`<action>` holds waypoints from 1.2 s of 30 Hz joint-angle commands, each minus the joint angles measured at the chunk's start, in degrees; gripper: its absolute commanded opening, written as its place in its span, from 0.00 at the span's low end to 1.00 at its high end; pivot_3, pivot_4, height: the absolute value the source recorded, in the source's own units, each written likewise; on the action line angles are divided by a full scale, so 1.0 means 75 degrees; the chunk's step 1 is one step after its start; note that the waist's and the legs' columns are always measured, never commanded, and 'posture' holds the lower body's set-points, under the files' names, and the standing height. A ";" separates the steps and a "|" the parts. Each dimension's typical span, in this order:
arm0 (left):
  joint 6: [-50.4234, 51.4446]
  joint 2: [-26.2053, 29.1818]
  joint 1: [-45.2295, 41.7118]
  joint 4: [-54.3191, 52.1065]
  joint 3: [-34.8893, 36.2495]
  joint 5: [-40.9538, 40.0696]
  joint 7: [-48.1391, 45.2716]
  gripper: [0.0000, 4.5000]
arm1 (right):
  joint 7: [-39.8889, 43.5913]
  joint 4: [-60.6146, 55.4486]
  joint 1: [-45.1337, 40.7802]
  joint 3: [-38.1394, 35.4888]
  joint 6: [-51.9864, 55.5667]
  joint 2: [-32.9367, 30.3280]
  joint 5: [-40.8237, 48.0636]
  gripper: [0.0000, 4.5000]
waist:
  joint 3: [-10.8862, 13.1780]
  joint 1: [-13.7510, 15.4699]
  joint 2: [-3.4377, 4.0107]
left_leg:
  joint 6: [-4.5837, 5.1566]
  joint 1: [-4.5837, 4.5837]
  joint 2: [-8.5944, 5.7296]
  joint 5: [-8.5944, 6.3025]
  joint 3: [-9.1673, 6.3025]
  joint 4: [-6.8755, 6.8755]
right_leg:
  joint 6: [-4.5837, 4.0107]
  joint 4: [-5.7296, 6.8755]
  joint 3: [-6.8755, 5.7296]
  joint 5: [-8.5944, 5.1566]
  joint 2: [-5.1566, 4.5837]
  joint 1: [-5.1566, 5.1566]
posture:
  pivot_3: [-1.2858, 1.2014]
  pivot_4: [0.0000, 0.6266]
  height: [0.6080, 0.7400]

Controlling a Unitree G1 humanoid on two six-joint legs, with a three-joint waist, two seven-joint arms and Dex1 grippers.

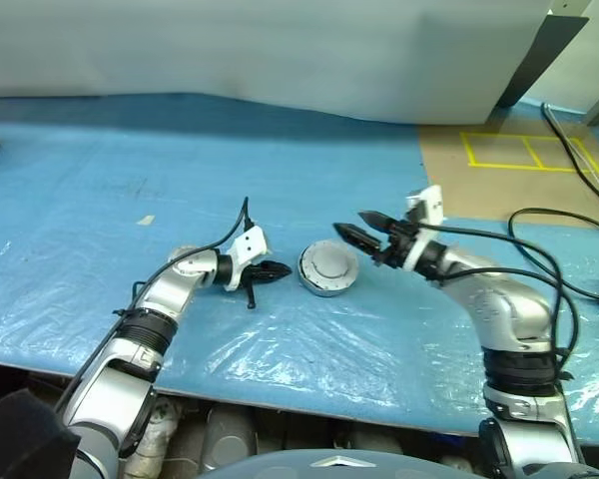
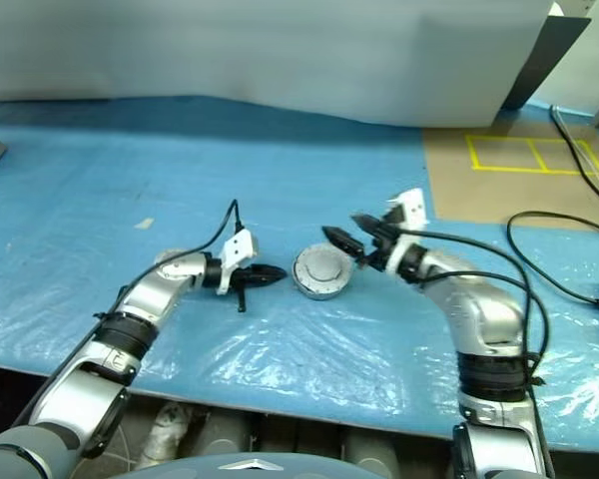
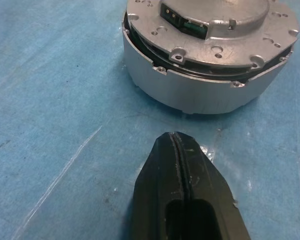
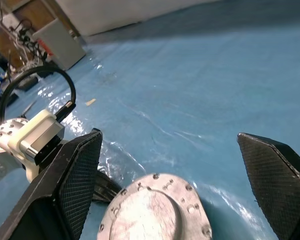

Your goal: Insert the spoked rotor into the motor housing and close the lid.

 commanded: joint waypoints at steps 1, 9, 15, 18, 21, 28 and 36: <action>0.0660 -0.0067 -0.0164 -0.0672 0.0717 -0.0898 -0.0074 0.00 | -0.0140 -0.0247 0.0279 -0.0585 0.0657 -0.0198 0.0760 1.00 | 0.0005 0.0005 0.0000 | 0.0000 0.0000 0.0000 0.0000 0.0000 0.0000 | -0.0003 0.0000 -0.0001 -0.0001 0.0003 -0.0001 | 0.52 0.24 1.00; 0.1318 -0.0010 -0.0610 -0.0763 0.1270 -0.1300 0.0188 0.00 | 0.0047 -0.1175 0.0699 0.1479 -0.1217 -0.0725 -0.1074 1.00 | 0.0017 -0.0032 0.0016 | -0.0001 0.0006 0.0002 0.0000 0.0007 0.0016 | -0.0042 0.0007 -0.0003 -0.0012 0.0005 -0.0006 | 0.52 0.24 1.00; 0.1288 0.0197 -0.0304 -0.1123 0.1049 -0.1281 -0.0231 0.00 | 0.0692 -0.0478 0.0012 0.3355 -0.2929 -0.1057 -0.2833 1.00 | 0.0020 -0.0030 0.0016 | -0.0002 -0.0009 0.0000 0.0000 0.0006 0.0026 | -0.0011 0.0006 -0.0007 0.0006 0.0003 -0.0010 | 0.52 0.24 1.00; 0.1318 0.0261 -0.0105 -0.1401 0.0922 -0.1241 -0.0293 0.00 | 0.0852 0.0259 -0.0273 0.3624 -0.3445 -0.0986 -0.3264 1.00 | 0.0021 -0.0023 0.0014 | -0.0002 -0.0012 0.0002 0.0000 0.0006 0.0029 | -0.0011 0.0010 -0.0008 0.0006 0.0004 -0.0011 | 0.52 0.24 1.00; 0.1438 0.0217 -0.0020 -0.1602 0.0922 -0.1265 -0.0174 0.00 | 0.0946 0.0835 -0.0392 0.3632 -0.3789 -0.0949 -0.3517 1.00 | 0.0023 -0.0003 0.0010 | -0.0001 -0.0023 0.0003 0.0000 0.0003 0.0036 | -0.0017 0.0012 -0.0011 0.0003 0.0003 -0.0011 | 0.52 0.24 1.00; 0.1614 0.0237 0.0138 -0.1880 0.0951 -0.1280 -0.0016 0.00 | 0.1295 0.0796 -0.0137 0.3655 -0.4089 -0.1032 -0.3771 1.00 | 0.0024 -0.0028 0.0008 | 0.0001 -0.0021 0.0005 0.0000 0.0002 0.0049 | -0.0027 0.0025 -0.0011 -0.0002 0.0005 -0.0012 | 0.52 0.24 1.00; 0.1704 0.0209 0.0122 -0.1890 0.0914 -0.1252 0.0069 0.00 | 0.1273 0.0938 -0.0028 0.3761 -0.4434 -0.0942 -0.4153 0.66 | 0.0024 -0.0038 0.0008 | 0.0002 -0.0016 0.0007 0.0000 0.0002 0.0070 | -0.0044 0.0048 -0.0007 -0.0011 0.0004 -0.0011 | 0.52 0.24 1.00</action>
